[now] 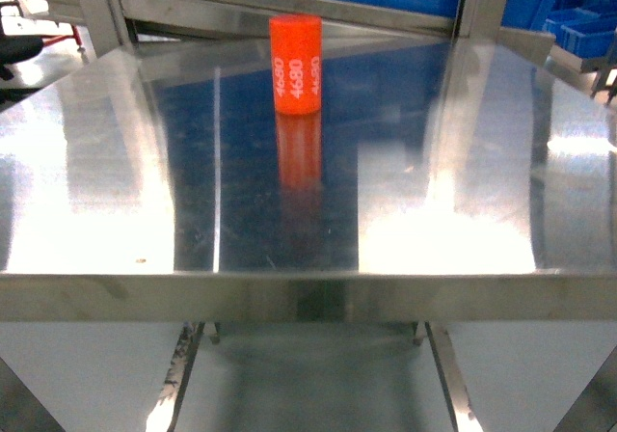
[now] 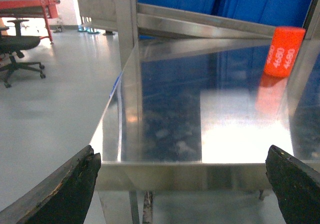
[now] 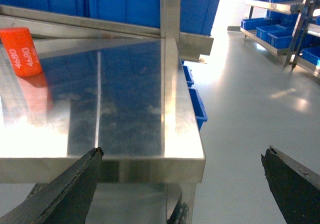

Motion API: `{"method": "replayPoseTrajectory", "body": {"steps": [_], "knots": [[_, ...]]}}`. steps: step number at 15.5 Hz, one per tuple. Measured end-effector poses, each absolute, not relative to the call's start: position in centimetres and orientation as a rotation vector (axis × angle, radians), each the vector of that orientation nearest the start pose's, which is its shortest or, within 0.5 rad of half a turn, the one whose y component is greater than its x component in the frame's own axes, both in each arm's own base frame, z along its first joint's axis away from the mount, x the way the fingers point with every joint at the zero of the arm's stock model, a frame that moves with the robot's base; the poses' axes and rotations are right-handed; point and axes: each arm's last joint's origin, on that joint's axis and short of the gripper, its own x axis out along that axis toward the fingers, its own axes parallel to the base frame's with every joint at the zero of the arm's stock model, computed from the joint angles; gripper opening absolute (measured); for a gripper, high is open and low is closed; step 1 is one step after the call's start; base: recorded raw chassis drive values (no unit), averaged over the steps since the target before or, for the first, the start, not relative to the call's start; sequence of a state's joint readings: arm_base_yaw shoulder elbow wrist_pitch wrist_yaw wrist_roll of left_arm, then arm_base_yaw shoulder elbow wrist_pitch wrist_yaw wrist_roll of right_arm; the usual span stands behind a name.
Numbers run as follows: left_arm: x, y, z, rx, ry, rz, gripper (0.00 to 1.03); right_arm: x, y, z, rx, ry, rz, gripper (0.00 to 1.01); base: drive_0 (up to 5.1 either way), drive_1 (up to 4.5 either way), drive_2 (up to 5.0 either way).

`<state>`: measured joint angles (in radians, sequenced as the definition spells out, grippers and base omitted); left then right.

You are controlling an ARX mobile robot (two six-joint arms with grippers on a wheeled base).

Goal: Pick capacitor and pack into box

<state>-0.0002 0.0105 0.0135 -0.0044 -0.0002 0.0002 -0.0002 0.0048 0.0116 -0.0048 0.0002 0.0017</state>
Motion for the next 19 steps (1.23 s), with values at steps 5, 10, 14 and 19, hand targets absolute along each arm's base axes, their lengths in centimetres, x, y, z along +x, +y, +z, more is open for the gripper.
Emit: {"method": "replayPoseTrajectory", "body": {"steps": [5,10,14,19], "knots": [[9.75,0.0,16.69,0.0,0.001,0.0,0.98,9.73,0.0,16.67,0.002,-0.003,0.0,0.98,0.0,0.0,0.0],[9.75,0.0,16.78,0.0,-0.007,0.0,0.98,9.73,0.0,16.73,0.002,-0.009,0.0,0.98,0.0,0.0,0.0],[9.75,0.0,16.71,0.0,0.0,0.0,0.98,9.73,0.0,16.66,0.003,-0.002,0.0,0.98,0.0,0.0,0.0],[9.75,0.0,16.71,0.0,0.001,0.0,0.98,9.73,0.0,16.66,0.002,-0.002,0.0,0.98,0.0,0.0,0.0]]}}
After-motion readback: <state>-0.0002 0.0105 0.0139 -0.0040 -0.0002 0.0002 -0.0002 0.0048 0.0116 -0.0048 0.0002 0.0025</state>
